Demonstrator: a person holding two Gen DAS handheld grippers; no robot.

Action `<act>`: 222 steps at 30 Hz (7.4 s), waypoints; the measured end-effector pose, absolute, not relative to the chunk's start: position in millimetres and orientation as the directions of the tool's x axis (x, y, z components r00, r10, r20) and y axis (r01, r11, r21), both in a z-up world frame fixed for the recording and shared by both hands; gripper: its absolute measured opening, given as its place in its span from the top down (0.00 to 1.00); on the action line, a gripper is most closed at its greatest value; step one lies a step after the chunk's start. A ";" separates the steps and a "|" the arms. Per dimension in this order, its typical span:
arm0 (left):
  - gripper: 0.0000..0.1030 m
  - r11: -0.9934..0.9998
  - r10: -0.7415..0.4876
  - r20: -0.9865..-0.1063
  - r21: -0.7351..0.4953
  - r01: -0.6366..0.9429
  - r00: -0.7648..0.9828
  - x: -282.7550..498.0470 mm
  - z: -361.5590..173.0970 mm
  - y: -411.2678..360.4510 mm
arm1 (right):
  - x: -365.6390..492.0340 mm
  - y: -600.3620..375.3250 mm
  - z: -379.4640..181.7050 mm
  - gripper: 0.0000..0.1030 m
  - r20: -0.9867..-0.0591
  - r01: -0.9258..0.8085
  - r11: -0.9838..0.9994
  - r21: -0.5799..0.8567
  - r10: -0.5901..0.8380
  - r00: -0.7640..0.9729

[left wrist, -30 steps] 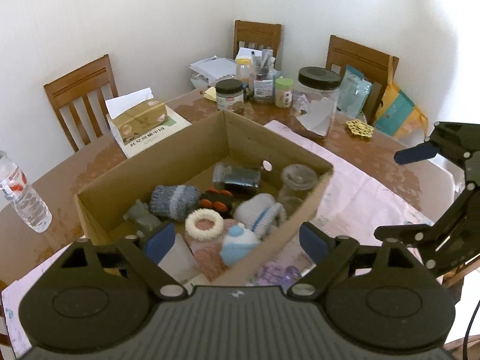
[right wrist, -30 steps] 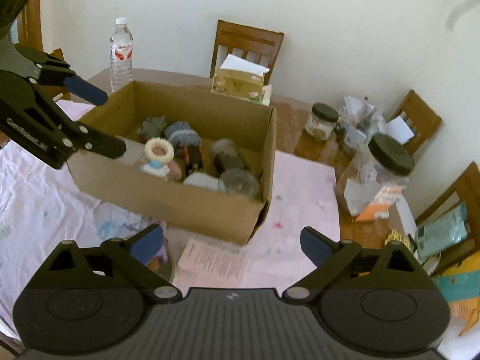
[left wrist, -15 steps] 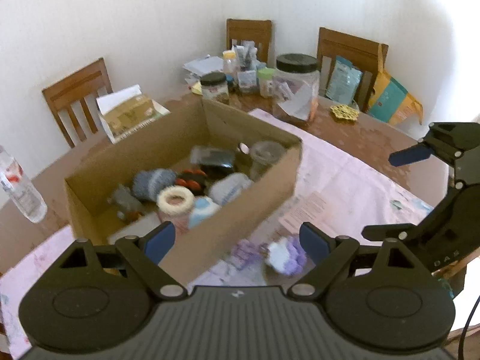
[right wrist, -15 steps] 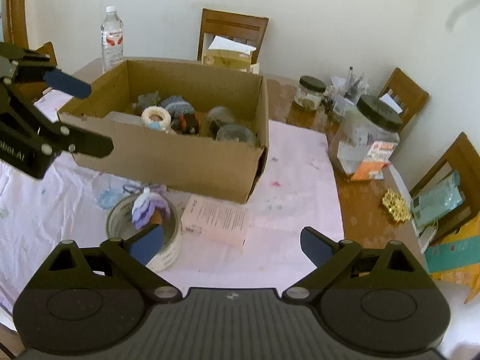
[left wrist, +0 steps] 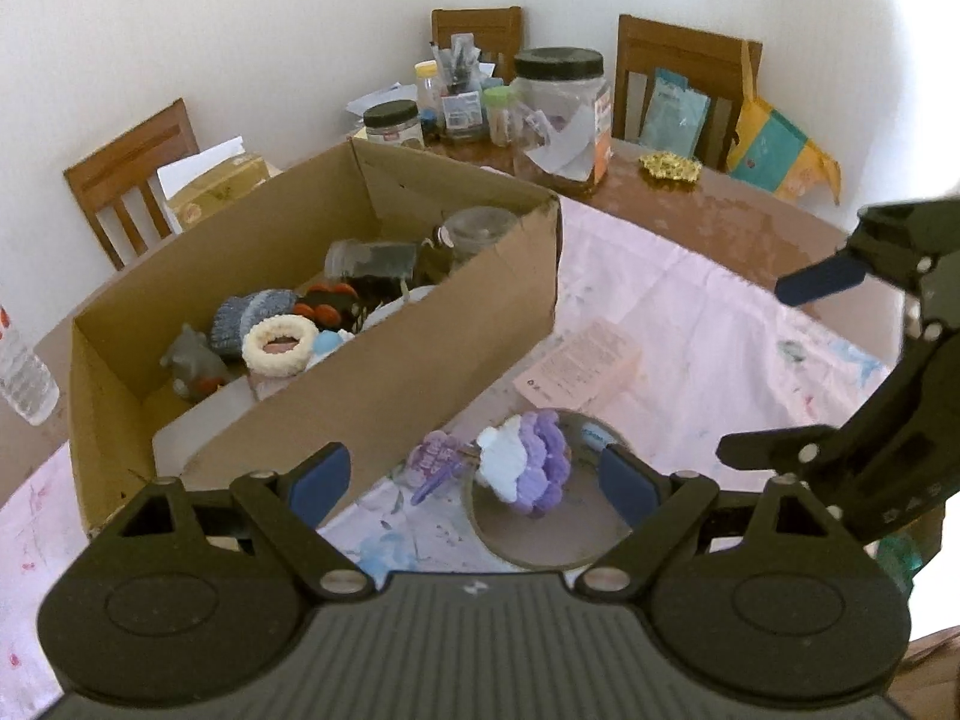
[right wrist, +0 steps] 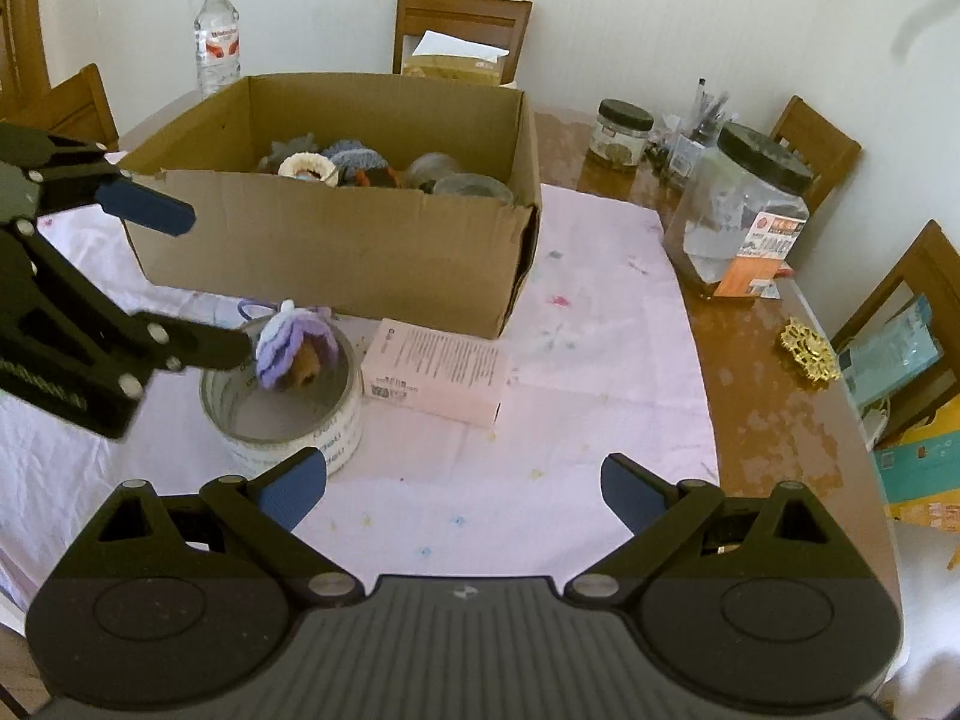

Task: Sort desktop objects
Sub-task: 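Withdraw both open tools and move the left tool to the purple knit flower, then grasp the purple knit flower on the tape roll with the left tool, then grasp the clear tape roll with the right tool while the left tool holds the flower, then carry the flower into the box and open the left tool while the right tool drops the tape roll there, then withdraw both tools and move the left tool to the pink carton, then grasp the pink printed carton with the left tool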

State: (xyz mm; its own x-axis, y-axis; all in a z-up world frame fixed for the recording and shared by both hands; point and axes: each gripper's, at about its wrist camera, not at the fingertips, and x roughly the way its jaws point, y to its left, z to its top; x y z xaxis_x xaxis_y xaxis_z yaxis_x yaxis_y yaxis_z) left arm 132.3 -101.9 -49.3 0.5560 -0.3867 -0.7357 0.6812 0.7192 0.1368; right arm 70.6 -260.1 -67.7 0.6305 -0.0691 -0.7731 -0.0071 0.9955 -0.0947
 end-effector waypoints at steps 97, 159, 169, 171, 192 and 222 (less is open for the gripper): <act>0.57 0.681 -0.463 -0.755 0.033 0.732 0.464 168.4 -21.1 -76.5 | 120.8 -201.9 -75.8 0.15 -0.771 -0.237 0.969 -0.075 0.094 0.629; 0.14 0.770 -0.412 -0.698 0.076 0.633 0.586 277.1 30.1 -48.9 | 257.8 -242.1 16.3 0.00 -0.681 -0.282 0.943 -0.175 0.091 0.727; 0.13 0.771 -0.426 -0.699 0.052 0.635 0.574 219.2 24.4 -54.8 | 190.7 -258.5 1.3 0.00 -0.701 -0.152 0.983 -0.104 0.036 0.712; 0.13 0.770 -0.433 -0.703 0.036 0.637 0.564 206.4 22.3 -56.3 | 173.9 -260.6 -4.4 0.00 -0.709 -0.130 0.987 -0.090 0.028 0.705; 0.12 0.738 -0.427 -0.763 0.016 0.674 0.486 142.4 -23.4 -120.6 | 70.1 -271.7 -43.2 0.00 -0.767 0.089 0.994 -0.070 -0.110 0.632; 0.12 0.953 -0.210 -0.803 -0.040 0.301 0.558 160.7 -102.3 -216.5 | 42.7 -346.6 -90.9 0.00 -0.809 -0.127 0.992 -0.022 0.057 0.585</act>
State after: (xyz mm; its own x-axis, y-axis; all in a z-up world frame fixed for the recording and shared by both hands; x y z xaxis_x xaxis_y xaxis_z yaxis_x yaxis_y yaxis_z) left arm 160.7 -216.5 -102.3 0.5580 -0.2099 -0.8029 0.3008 0.9528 -0.0401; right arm 42.7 -346.6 -90.9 0.5850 0.0573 -0.8090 -0.1272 0.9916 -0.0217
